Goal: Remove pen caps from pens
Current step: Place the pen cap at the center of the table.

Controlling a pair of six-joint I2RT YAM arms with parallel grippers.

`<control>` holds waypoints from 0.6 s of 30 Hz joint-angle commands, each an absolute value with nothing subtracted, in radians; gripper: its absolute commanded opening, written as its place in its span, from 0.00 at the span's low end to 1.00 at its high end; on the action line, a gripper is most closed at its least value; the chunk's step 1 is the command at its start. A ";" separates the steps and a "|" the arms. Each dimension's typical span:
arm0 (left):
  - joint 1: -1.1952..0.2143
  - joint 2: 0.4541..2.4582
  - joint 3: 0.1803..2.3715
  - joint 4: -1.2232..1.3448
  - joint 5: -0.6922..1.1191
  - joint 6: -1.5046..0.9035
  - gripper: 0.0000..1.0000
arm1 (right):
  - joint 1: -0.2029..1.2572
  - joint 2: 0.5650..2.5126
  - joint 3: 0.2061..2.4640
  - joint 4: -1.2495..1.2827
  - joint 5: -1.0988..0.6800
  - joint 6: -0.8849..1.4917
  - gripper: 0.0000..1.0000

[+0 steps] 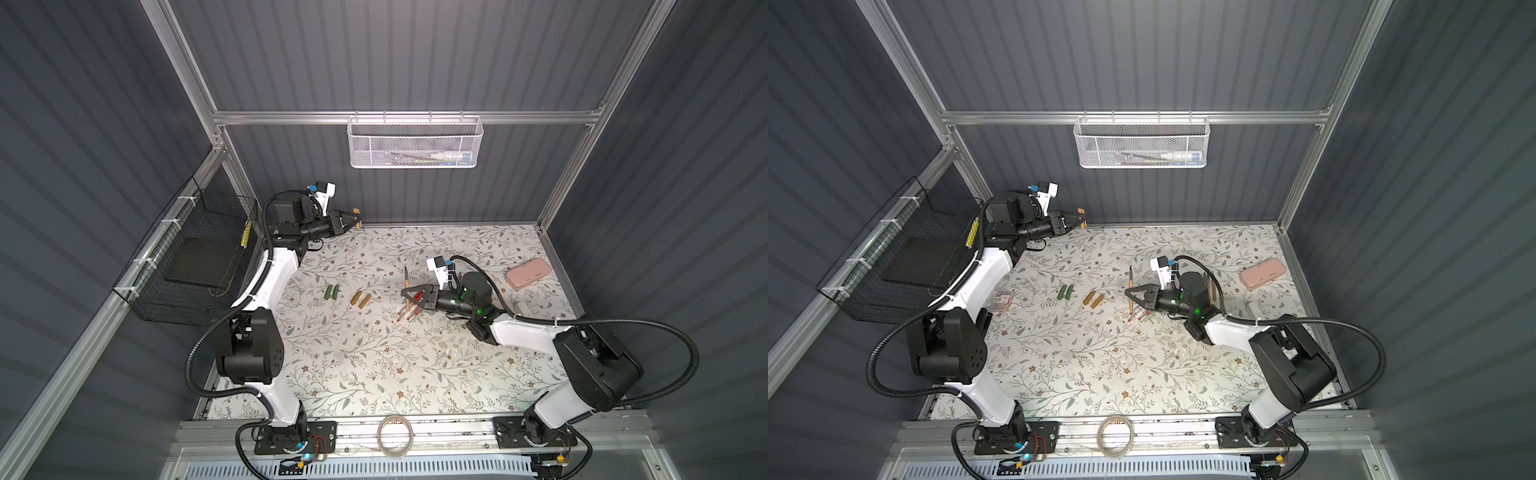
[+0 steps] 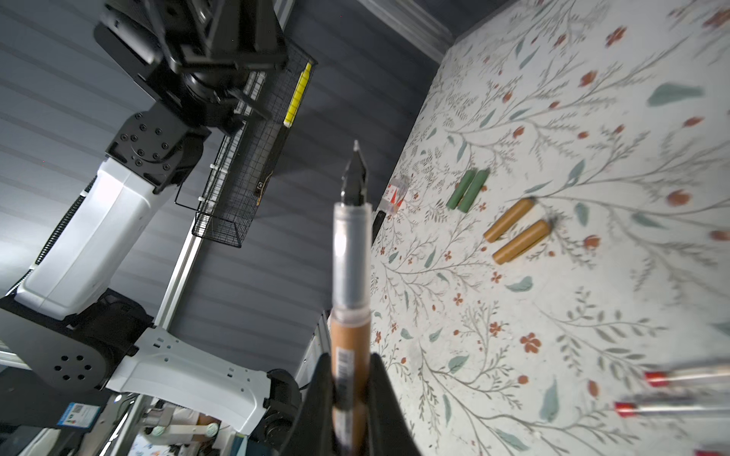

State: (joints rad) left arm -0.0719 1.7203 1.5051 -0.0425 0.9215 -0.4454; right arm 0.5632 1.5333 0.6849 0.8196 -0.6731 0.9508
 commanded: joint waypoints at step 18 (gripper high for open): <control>-0.321 1.732 1.191 -0.418 0.469 -0.018 0.00 | 0.309 0.989 0.666 -0.043 -0.365 0.557 0.00</control>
